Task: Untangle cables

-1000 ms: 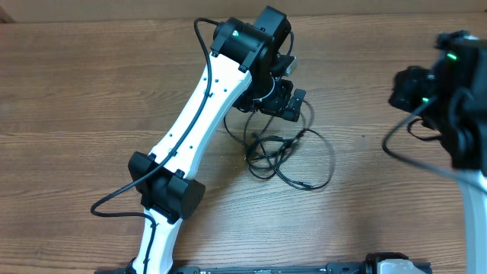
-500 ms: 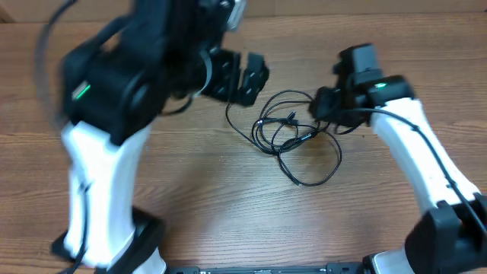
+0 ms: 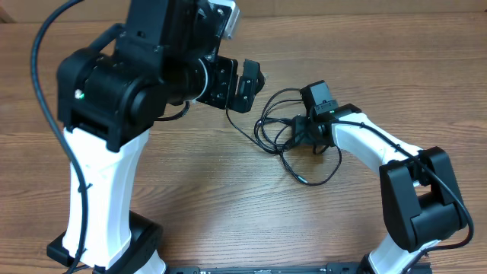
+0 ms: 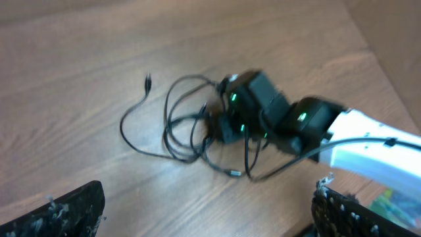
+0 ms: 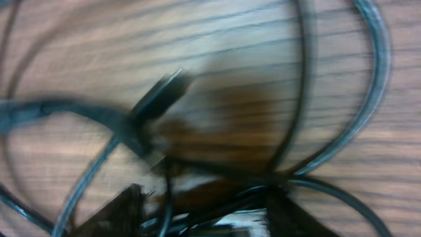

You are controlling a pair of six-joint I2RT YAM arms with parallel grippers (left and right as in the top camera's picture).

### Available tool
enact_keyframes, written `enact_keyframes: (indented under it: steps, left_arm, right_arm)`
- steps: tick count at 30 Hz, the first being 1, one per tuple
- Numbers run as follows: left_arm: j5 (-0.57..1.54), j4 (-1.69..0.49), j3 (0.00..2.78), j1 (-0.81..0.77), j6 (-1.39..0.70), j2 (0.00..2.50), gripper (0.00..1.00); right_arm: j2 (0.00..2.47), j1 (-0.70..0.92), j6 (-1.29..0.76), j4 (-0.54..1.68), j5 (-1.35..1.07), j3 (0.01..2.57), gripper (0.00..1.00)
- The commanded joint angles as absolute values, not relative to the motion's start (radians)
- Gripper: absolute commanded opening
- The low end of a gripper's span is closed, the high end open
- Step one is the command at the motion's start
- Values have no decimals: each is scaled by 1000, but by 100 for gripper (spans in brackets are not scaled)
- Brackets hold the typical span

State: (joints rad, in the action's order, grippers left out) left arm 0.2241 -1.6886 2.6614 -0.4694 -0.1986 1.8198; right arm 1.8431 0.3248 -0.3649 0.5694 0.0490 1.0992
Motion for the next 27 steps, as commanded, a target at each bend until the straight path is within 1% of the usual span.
enact_keyframes:
  steps: [1, 2, 3, 4, 7, 9, 12, 14, 15, 16, 17, 19, 20, 24, 26, 27]
  left_arm:
    - [229, -1689, 2607, -479, -179, 1825, 100]
    - [229, -1689, 2590, -479, -179, 1825, 100]
    - [229, -1689, 2575, -479, -179, 1825, 100]
    - [229, -1689, 2559, -479, -180, 1825, 100]
    - [229, -1689, 2513, -479, -179, 1825, 100]
    - [229, -1689, 2485, -479, -179, 1825, 100]
    - [229, -1689, 2445, -479, -179, 1825, 100]
    - [229, -1689, 2421, -479, -179, 1825, 100]
    - [229, -1689, 2409, -479, -179, 1825, 100]
    - [229, -1689, 2398, -479, -179, 1825, 100]
    - [229, -1689, 2389, -479, -179, 1825, 100]
    - [229, -1689, 2377, -479, -179, 1825, 100]
    - [229, -1689, 2373, -479, -179, 1825, 100]
    - [281, -1689, 2370, -482, -178, 1825, 100]
    - [293, -1689, 2370, -487, -168, 1825, 100]
    - [293, -1689, 2370, -492, -164, 1825, 100]
  right_arm:
    - [1842, 267, -738, 582, 70, 1101, 32]
    - [1842, 256, -815, 586, 45, 1100, 24]
    - [1842, 246, -899, 586, 7, 1100, 20]
    - [1842, 241, -965, 583, -26, 1100, 19]
    - [1842, 234, -1195, 564, -77, 1100, 19]
    - [1842, 235, -1333, 550, -78, 1100, 26]
    - [1842, 236, -1477, 521, -102, 1101, 30]
    - [1842, 236, -1526, 505, -126, 1101, 30]
    - [1842, 236, -1536, 488, -139, 1101, 32]
    - [1842, 236, -1548, 473, -156, 1101, 45]
    - [1842, 236, -1556, 459, -170, 1101, 47]
    - [1842, 236, -1583, 416, -207, 1101, 49]
    - [1842, 236, -1594, 386, -212, 1101, 52]
    - [1842, 234, -1600, 311, -211, 1101, 53]
    - [1842, 234, -1602, 314, -173, 1101, 53]
    - [1843, 234, -1602, 324, -141, 1101, 56]
